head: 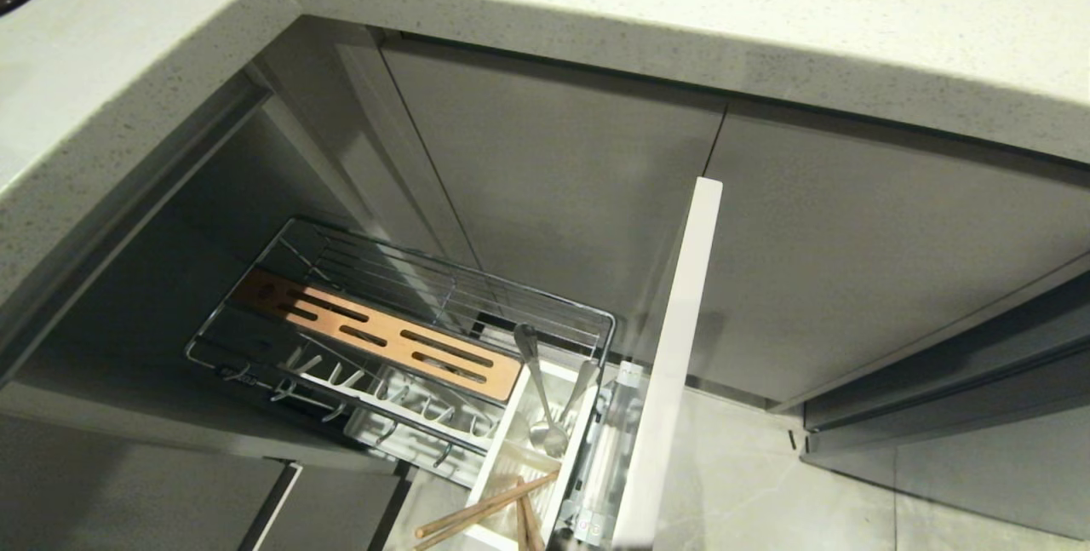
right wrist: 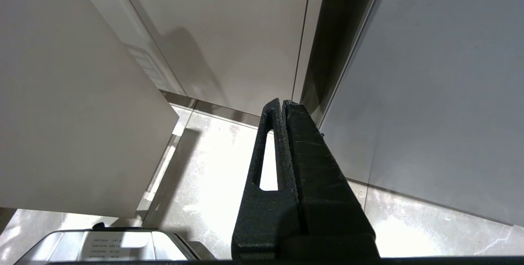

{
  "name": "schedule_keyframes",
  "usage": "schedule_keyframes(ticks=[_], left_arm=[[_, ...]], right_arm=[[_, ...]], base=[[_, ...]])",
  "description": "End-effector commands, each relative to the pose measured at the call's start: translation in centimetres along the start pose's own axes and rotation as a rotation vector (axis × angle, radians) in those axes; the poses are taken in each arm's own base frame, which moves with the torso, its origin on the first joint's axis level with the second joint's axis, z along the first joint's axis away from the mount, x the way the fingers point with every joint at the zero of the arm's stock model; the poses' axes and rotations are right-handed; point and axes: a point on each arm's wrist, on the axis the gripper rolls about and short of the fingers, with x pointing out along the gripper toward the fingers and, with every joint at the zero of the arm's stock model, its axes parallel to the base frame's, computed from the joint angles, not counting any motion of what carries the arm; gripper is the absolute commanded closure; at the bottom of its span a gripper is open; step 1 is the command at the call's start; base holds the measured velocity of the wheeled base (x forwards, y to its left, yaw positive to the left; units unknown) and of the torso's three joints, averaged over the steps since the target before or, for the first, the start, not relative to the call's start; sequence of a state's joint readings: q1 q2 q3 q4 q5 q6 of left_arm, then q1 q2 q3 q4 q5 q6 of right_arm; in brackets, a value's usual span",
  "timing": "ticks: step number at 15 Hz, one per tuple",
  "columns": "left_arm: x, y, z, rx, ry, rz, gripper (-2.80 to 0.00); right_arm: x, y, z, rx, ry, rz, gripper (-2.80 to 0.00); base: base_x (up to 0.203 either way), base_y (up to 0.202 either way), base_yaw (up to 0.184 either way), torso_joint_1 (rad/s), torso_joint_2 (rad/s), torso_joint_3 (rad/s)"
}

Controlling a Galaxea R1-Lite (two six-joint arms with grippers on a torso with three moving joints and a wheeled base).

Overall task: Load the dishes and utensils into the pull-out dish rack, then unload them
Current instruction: Take the chopsticks out of the cupboard

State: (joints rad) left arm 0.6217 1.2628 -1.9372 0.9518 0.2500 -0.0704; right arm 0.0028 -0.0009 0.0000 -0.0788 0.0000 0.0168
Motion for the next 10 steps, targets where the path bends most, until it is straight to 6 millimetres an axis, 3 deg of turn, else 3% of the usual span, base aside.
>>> schedule_keyframes(ticks=[1, 2, 5, 10], left_arm=[[-3.0, 0.5, 1.5, -0.168, -0.229, -0.052, -2.80], [-4.3, 0.6, 2.4, -0.287, -0.340, -0.110, 0.00], [-7.5, 1.2, 3.8, -0.507, -0.545, -0.290, 0.00], [-8.9, 1.0, 3.8, -0.631, -0.476, -0.674, 0.00]], right_arm=[[0.2, 0.0, -0.8, 0.000, 0.027, 0.000, 0.00], [0.2, 0.0, -0.7, 0.000, 0.026, 0.000, 0.00], [0.2, 0.0, -0.7, 0.000, 0.026, 0.000, 0.00], [0.2, 0.0, -0.7, 0.000, 0.026, 0.000, 0.00]], base=[[0.000, 0.000, 0.000, 0.000, 0.00, 0.000], [0.000, 0.000, 0.000, 0.000, 0.00, 0.000], [0.000, 0.000, 0.000, 0.000, 0.00, 0.000], [0.000, 0.000, 0.000, 0.000, 0.00, 0.000]])
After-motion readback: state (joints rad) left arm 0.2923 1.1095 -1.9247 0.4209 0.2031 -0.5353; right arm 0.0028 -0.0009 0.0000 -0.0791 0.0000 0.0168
